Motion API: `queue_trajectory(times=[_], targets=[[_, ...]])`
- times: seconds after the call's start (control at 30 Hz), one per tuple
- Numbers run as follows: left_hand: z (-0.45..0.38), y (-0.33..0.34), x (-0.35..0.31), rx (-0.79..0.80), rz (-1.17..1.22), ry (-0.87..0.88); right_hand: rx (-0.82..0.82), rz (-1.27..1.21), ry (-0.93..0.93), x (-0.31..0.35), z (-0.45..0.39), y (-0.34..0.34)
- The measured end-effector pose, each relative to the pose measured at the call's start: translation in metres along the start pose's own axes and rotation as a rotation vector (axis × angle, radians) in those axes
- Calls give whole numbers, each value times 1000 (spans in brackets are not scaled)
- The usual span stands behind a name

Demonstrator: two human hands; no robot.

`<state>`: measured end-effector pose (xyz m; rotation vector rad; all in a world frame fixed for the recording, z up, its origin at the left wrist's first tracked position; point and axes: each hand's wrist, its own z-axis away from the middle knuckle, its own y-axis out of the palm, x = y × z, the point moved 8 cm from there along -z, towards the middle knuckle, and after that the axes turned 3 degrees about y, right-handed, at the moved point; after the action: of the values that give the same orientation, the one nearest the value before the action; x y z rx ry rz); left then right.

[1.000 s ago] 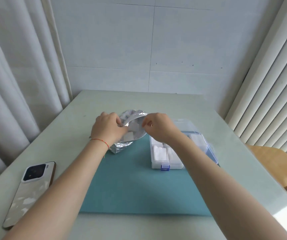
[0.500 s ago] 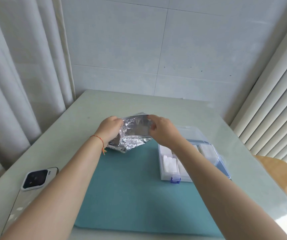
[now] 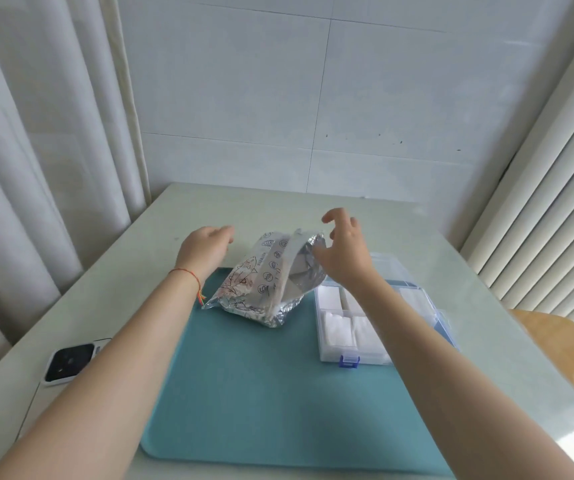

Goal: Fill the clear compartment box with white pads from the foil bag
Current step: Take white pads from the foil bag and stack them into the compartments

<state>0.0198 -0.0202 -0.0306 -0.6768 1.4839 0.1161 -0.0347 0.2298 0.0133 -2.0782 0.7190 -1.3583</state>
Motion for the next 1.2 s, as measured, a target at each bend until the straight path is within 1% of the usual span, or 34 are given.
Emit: queue_trajectory(times=[0.03,0.13,0.2,0.3,0.4,0.43,0.6,0.73,0.8,0.9,0.97,1.07,1.13,1.2], targets=[[-3,5,4,41,-28,-17,34,-13,47,-6,-2,1],[-2,35,15,290,54,-177,193,-22,131,-18,-7,11],[-1,44,12,361,90,-222,259,-107,183,-23,-6,15],[-4,48,12,398,137,-271,242,-174,206,-25,-4,16],[2,56,15,519,94,-337,230,-211,188,-23,-3,22],[4,57,18,532,75,-345,228,-225,184,-23,-2,25],[8,64,22,514,42,-258,207,-411,209,-16,4,30],[10,64,22,458,79,-237,202,-414,205,-17,7,29],[10,60,22,399,114,-234,190,-380,196,-19,8,23],[5,46,19,241,209,-204,161,-336,202,-26,7,10],[0,35,17,142,315,-181,151,-305,201,-28,7,6],[-5,27,18,70,337,-147,151,-264,184,-29,7,4],[-4,26,12,75,336,-110,157,-242,165,-27,8,3],[1,32,5,173,353,-87,206,-214,160,-25,11,3]])
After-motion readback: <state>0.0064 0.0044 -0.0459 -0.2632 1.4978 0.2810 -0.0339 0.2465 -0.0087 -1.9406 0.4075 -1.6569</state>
